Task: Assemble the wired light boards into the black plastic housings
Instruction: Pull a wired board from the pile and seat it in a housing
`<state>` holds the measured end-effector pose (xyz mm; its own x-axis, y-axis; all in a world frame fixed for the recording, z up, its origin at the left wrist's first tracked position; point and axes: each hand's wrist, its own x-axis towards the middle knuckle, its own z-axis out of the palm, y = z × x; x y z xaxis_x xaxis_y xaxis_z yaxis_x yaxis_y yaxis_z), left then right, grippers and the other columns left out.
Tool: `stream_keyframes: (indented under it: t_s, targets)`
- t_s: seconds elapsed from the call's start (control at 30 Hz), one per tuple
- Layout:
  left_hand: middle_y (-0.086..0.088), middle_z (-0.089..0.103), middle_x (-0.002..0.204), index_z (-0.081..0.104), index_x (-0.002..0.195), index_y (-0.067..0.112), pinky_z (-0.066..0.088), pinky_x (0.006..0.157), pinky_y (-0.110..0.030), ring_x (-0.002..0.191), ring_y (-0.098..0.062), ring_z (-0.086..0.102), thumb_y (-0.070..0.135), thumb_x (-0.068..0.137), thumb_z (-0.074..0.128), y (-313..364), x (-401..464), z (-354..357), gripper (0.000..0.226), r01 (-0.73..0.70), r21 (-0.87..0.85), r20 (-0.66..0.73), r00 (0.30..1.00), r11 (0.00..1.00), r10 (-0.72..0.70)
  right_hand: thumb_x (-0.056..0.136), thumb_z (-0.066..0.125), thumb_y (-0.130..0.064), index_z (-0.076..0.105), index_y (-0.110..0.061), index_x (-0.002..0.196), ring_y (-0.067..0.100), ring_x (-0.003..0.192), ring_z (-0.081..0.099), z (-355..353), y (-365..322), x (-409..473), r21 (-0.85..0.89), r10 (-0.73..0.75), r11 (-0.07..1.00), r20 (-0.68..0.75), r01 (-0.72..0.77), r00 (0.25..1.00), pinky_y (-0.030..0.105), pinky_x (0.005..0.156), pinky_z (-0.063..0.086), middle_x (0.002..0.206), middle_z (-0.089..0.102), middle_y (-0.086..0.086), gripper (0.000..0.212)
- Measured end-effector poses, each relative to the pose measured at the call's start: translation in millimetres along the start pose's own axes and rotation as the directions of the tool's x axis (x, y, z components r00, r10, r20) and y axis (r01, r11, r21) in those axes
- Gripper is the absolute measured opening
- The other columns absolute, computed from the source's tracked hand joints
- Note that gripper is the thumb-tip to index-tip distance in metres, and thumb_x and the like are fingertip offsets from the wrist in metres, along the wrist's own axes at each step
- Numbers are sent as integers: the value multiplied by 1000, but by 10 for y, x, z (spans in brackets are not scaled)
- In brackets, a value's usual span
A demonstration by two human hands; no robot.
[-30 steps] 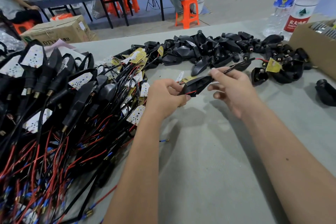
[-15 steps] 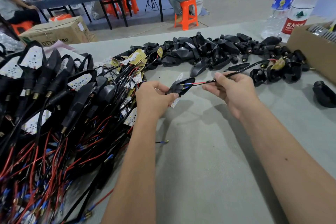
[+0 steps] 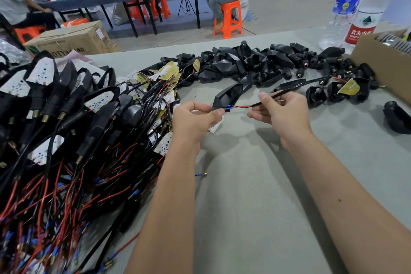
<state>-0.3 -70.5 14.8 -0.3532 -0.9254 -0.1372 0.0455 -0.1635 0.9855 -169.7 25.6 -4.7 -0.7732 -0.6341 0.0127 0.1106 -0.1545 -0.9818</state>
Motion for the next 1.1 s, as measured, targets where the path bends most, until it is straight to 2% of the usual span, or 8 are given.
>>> stream_keyframes:
  t_s: [0.23, 0.37, 0.6, 0.73, 0.8, 0.93, 1.0, 1.1]
  targets:
    - [-21, 76, 91, 67, 92, 0, 63, 84, -39, 84, -36, 76, -11, 70, 86, -5, -37, 4, 31, -42, 137, 30, 999, 990, 39, 98, 70, -12, 65, 1, 93, 35, 69, 77, 56, -41, -33, 40, -47, 998, 102, 43, 994, 28, 63, 62, 76, 76, 18, 15]
    - [-11, 76, 82, 68, 89, 6, 61, 70, -24, 75, -23, 74, -11, 73, 84, 12, -49, -1, 28, -38, 64, 66, 997, 997, 34, 98, 70, -12, 65, 5, 96, 33, 71, 77, 24, 0, -18, 20, -26, 999, 56, 25, 998, 28, 64, 62, 75, 76, 15, 18]
    - [-11, 74, 77, 69, 93, 3, 61, 71, -29, 67, -20, 67, -11, 76, 82, -9, -65, 37, 25, -61, 85, 94, 994, 994, 53, 89, 74, 5, 70, -3, 85, 33, 78, 78, 64, -10, -59, 139, -14, 990, 265, -24, 964, 27, 71, 62, 84, 77, 19, 9]
    - [-15, 77, 86, 72, 101, 1, 62, 80, -31, 75, -19, 73, -5, 80, 82, 8, -94, 57, 23, -30, 116, 190, 982, 993, 7, 88, 78, -3, 76, -9, 85, 21, 63, 75, 134, 34, -112, -38, 18, 999, 245, -9, 969, 23, 49, 54, 81, 79, 12, 7]
    - [-16, 78, 85, 74, 102, -1, 61, 71, -25, 67, -16, 72, -6, 84, 77, 20, -97, 59, 19, -35, 164, 223, 975, 986, -2, 84, 85, -12, 73, -11, 82, 13, 53, 67, 139, 67, -103, -157, 10, 988, 153, 15, 988, 22, 43, 47, 72, 77, 3, 12]
    - [-9, 77, 73, 74, 92, 2, 56, 59, -16, 57, -9, 68, -6, 91, 70, 62, -80, 53, 9, -15, 79, 136, 991, 997, 4, 73, 87, -53, 62, -23, 83, 1, 55, 51, 131, 70, -79, -442, -143, 894, -117, 78, 983, 19, 54, 42, 68, 60, -13, 40]
    - [-12, 77, 78, 73, 95, -2, 56, 61, -15, 61, -9, 70, -4, 93, 69, 88, -73, 63, 5, 48, -74, 121, 992, 996, -39, 77, 83, -59, 57, -21, 107, 6, 59, 57, 180, 29, -84, -205, 16, 978, -148, -46, 989, 25, 55, 46, 87, 64, -4, 55]
    - [-15, 77, 82, 70, 99, -5, 56, 61, -14, 63, -9, 71, -3, 93, 68, 110, -84, 88, 7, 154, -203, 195, 974, 967, -115, 76, 81, -59, 56, -10, 131, 10, 54, 56, 214, -54, -114, 230, 273, 922, 178, -310, 945, 21, 40, 39, 108, 72, 7, 78]
